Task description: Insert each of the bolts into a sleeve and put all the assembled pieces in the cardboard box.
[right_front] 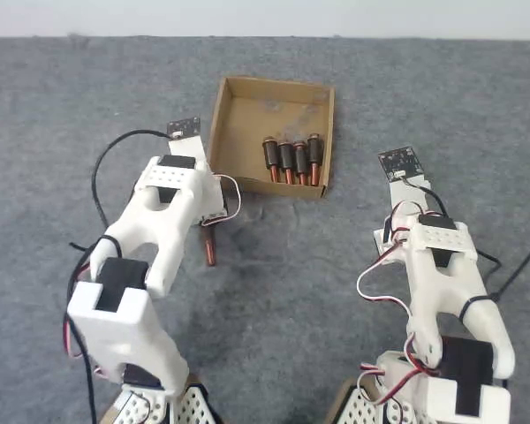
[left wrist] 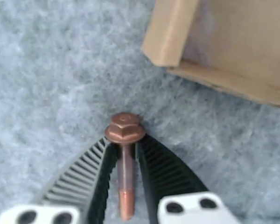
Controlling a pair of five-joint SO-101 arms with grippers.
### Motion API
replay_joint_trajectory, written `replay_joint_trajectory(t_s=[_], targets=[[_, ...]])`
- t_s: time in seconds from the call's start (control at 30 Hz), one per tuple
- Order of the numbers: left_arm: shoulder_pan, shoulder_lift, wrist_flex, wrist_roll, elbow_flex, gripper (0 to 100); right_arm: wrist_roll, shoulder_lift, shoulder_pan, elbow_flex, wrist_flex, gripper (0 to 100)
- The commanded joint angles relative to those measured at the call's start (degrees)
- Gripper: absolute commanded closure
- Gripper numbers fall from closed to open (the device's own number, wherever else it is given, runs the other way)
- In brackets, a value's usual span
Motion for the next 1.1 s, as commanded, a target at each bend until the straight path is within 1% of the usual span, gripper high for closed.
replay_joint_trajectory(t_s=[0.0,0.3,0.53,0.67,0.8,0.93,1.07], targets=[[-0.26,0.18,-0.26,0.26,-1.63,99,1.14,-1.19,-0.31,-0.26,-0.48,99.2],[-0.7,-1.49,-0.35,0.18,-0.92,99,1.14,-1.19,-0.31,-0.26,-0.48,99.2],[-0.7,-8.79,-10.46,0.18,8.75,99,0.7,-1.63,-0.75,-0.35,-1.89,99.2],[-0.62,-11.96,-14.68,0.18,13.32,99,0.62,-1.27,-4.18,-0.35,-6.64,99.2],[-0.62,-12.84,-15.3,0.18,14.29,99,0.88,-1.8,-7.69,-0.44,-12.09,99.2],[-0.62,-12.84,-15.3,0.18,14.37,99,0.79,-1.36,-11.56,-0.26,-21.32,99.2],[-0.62,-12.84,-15.3,0.18,14.37,99,0.7,-1.19,-13.14,-0.26,-31.69,99.2]])
